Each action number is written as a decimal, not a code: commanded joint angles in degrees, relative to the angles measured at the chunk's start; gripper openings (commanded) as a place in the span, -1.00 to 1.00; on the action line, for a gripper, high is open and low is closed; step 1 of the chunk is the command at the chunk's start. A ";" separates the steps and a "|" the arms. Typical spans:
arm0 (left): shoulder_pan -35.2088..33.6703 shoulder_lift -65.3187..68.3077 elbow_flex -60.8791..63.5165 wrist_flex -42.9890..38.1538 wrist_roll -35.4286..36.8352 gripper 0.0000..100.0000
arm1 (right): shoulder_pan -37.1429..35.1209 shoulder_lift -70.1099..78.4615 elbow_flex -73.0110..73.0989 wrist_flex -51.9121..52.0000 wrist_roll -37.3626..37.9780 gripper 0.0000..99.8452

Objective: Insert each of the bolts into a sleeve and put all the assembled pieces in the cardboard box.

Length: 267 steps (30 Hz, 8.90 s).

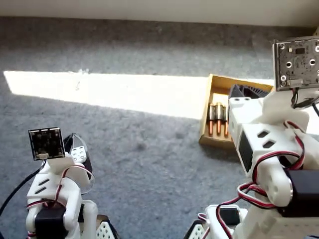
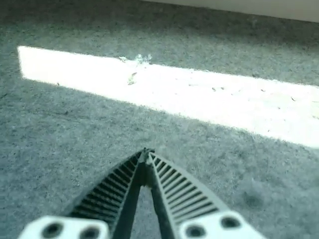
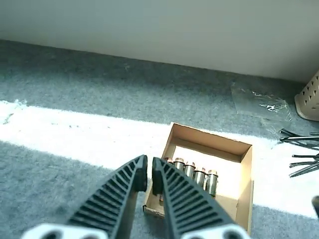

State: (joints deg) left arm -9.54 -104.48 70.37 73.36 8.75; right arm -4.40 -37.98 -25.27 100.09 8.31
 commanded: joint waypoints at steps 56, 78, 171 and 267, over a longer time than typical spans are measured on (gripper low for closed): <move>5.67 -0.13 24.57 -0.70 0.18 -0.99 | -0.40 -49.19 107.65 -35.47 6.24 -0.98; 5.67 0.04 26.86 -2.29 -0.18 -0.99 | -0.22 -49.19 122.07 -41.19 -3.69 -0.98; 5.76 0.13 26.86 2.20 -0.18 -0.99 | 2.07 -49.19 125.14 -35.03 -3.52 -0.99; 5.76 0.13 26.86 2.20 -0.18 -0.99 | -5.41 -49.19 125.14 -36.26 -19.60 -0.99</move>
State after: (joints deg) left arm -4.18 -104.40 95.87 75.30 8.75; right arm -9.05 -87.21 95.78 64.22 -10.77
